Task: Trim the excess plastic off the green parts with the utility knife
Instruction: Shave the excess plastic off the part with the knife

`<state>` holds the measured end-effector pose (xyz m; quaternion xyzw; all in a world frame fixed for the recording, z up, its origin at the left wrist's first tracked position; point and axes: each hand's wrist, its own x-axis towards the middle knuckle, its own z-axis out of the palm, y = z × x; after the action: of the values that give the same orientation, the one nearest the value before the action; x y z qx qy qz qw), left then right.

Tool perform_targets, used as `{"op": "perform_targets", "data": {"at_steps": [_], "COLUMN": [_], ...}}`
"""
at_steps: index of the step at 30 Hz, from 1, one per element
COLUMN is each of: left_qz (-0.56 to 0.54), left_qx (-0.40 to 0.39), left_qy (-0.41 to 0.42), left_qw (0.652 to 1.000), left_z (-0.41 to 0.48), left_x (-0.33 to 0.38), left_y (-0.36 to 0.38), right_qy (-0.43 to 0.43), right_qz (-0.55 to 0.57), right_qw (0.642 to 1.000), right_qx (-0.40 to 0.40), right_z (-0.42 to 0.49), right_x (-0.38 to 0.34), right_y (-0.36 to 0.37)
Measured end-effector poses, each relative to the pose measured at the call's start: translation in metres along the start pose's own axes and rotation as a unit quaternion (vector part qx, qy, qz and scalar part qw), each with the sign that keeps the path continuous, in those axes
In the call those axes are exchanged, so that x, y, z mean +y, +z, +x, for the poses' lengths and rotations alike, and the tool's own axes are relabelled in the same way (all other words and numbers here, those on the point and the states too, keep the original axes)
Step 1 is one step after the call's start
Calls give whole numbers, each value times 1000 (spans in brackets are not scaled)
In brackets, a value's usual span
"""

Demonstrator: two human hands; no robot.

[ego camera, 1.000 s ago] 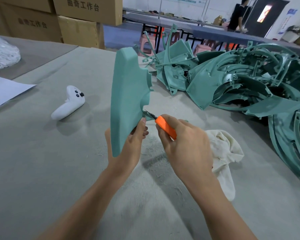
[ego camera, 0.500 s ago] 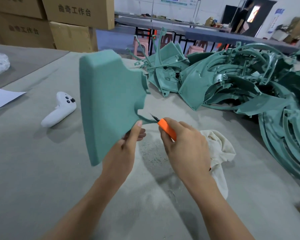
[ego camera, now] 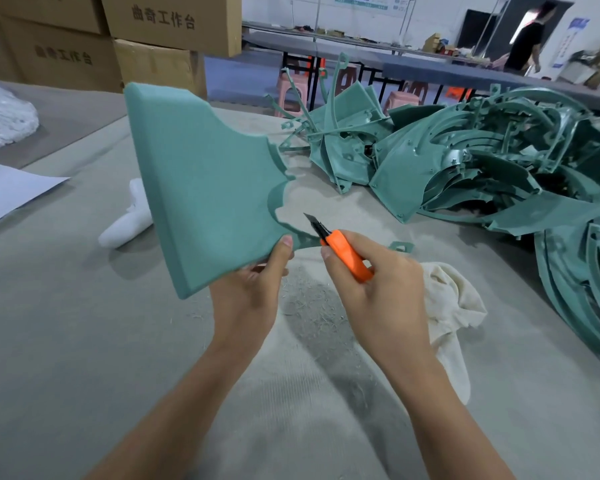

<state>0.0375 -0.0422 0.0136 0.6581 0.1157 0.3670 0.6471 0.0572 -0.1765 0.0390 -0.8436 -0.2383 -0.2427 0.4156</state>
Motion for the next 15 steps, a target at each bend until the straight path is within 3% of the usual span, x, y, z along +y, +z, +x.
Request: {"op": "perform_targets", "data": {"at_steps": [15], "left_qz": [52], "left_qx": [-24], "left_qy": [17], "left_qw": [998], "left_z": [-1], "left_x": [0], "left_y": [-1], "right_qy": [27], "right_qz": [18], "right_qw": [999], "right_qx": [-22], "right_z": [-2], "right_x": [-1], "right_y": [6]}}
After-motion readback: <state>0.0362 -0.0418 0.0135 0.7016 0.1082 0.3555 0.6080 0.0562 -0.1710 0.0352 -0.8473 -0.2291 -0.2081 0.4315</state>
